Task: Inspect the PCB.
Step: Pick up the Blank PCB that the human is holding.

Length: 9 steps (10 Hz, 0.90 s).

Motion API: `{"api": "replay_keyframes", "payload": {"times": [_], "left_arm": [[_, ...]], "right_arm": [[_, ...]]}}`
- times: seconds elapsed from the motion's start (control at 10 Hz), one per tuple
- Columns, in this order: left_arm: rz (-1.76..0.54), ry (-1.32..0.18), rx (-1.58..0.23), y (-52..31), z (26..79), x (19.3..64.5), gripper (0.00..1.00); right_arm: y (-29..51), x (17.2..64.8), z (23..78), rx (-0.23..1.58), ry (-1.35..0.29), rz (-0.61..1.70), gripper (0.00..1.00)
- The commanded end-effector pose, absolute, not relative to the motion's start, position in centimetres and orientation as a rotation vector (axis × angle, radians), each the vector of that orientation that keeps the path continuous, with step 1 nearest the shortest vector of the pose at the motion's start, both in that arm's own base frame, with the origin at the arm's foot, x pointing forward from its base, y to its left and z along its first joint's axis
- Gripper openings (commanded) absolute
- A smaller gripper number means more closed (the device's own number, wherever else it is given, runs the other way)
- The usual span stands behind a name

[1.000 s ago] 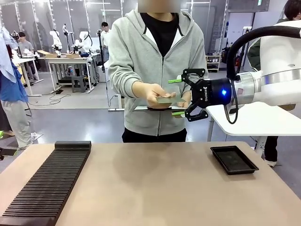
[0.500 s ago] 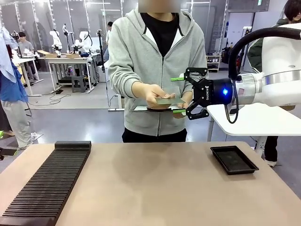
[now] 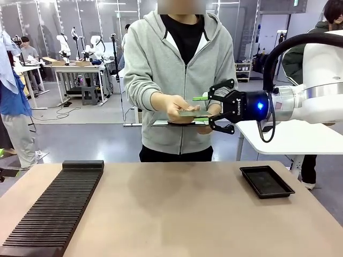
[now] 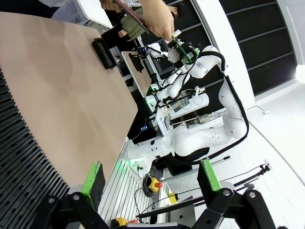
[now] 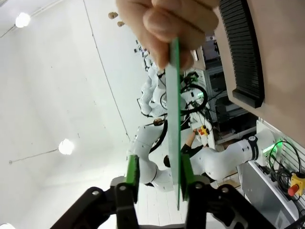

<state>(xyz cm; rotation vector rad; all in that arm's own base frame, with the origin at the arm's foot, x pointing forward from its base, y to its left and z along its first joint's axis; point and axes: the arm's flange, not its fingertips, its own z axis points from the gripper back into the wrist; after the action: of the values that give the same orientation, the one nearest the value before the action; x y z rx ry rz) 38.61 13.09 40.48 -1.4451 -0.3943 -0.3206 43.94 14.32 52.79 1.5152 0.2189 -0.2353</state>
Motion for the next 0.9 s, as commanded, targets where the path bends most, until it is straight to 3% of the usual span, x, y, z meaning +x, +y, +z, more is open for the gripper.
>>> {"api": "replay_keyframes", "payload": {"times": [0.0,0.8], "left_arm": [[-0.321,-0.397,-1.444,13.15,40.54,38.52,1.0],[-0.321,-0.397,-1.444,13.15,40.54,38.52,1.0]], "right_arm": [[13.56,43.53,51.36,1.53,0.232,-0.198,0.03],[13.61,44.3,51.18,1.519,0.261,-0.182,0.0]]}}
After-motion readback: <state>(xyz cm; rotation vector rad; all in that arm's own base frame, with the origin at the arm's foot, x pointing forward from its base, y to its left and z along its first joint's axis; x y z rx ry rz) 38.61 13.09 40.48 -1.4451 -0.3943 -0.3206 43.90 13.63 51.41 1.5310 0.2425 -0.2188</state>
